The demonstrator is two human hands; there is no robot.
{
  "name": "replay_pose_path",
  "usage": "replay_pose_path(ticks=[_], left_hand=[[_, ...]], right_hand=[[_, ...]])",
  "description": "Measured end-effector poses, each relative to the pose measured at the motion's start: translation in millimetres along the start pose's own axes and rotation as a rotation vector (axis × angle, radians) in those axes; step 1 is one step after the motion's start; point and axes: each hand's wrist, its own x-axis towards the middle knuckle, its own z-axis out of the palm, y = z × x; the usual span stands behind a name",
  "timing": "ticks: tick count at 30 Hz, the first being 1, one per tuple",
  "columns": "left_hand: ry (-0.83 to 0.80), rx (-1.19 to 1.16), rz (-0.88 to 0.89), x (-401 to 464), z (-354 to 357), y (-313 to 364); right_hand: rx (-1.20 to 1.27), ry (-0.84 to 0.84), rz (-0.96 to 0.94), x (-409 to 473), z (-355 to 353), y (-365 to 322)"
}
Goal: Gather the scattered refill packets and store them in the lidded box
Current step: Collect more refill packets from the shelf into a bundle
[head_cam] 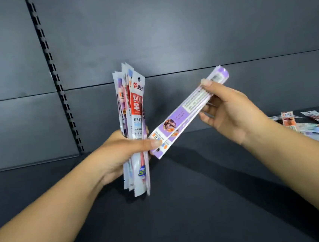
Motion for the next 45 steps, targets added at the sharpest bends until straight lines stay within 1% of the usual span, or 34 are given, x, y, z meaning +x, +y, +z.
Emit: replay_pose_path(ticks=[1, 3, 8, 10, 12, 13, 15, 17, 19, 22, 24, 26, 28, 31, 35, 38, 40, 42, 43, 44, 45], left_hand=[[-0.006, 0.027, -0.017, 1, -5, 0], [0.038, 0.029, -0.033, 3, -14, 1], [0.197, -0.052, -0.057, 5, -34, 1], [0.28, -0.158, -0.063, 7, -34, -2], [0.359, -0.332, -0.067, 10, -32, -4], [0.363, -0.422, -0.071, 11, -29, -3], [0.3, -0.542, -0.08, 10, -19, -2], [0.226, -0.582, -0.076, 7, -5, 1], [0.195, -0.631, -0.042, 6, 6, 5], [0.212, -0.733, -0.008, 5, 9, 7], [0.256, -0.742, -0.016, 4, 7, 6], [0.276, -0.751, -0.017, 4, 6, 4], [0.25, -0.735, -0.014, 3, 6, 4], [0.114, -0.689, 0.07, 1, 2, 7], [-0.02, -0.623, 0.179, -1, -11, 9], [-0.194, -0.61, 0.2, -5, -12, 7], [-0.332, -0.592, 0.178, -7, -8, 5], [-0.401, -0.511, 0.163, -10, 1, 4], [-0.387, -0.436, 0.169, -11, 5, 2], [-0.343, -0.341, 0.179, -11, 10, 0], [-0.283, -0.234, 0.189, -12, 15, -1]], right_hand=[[-0.051, 0.012, 0.016, 2, -5, -1], [-0.14, 0.001, 0.058, 5, -14, -4], [-0.145, -0.055, 0.124, 7, -23, -6], [-0.068, -0.02, 0.103, 8, -20, -5], [0.104, 0.054, 0.008, 9, -18, -7], [0.17, 0.093, -0.052, 8, -16, -9], [0.22, 0.118, -0.151, 4, -11, -11], [0.214, 0.048, -0.193, -5, 0, -5], [0.081, -0.083, -0.231, -17, 16, 10], [-0.262, -0.272, -0.318, -31, 32, 34], [-0.364, -0.354, -0.328, -35, 34, 42], [-0.395, -0.379, -0.334, -36, 32, 44], [-0.368, -0.428, -0.298, -38, 31, 44], [-0.337, -0.512, -0.177, -42, 34, 46], [-0.187, -0.571, 0.111, -44, 38, 47], [-0.151, -0.576, 0.259, -39, 35, 49], [-0.197, -0.652, 0.327, -38, 32, 52], [-0.312, -0.766, 0.332, -39, 31, 56], [-0.388, -0.811, 0.287, -40, 32, 58], [-0.449, -0.816, 0.222, -41, 33, 60], [-0.477, -0.778, 0.153, -42, 35, 61]])
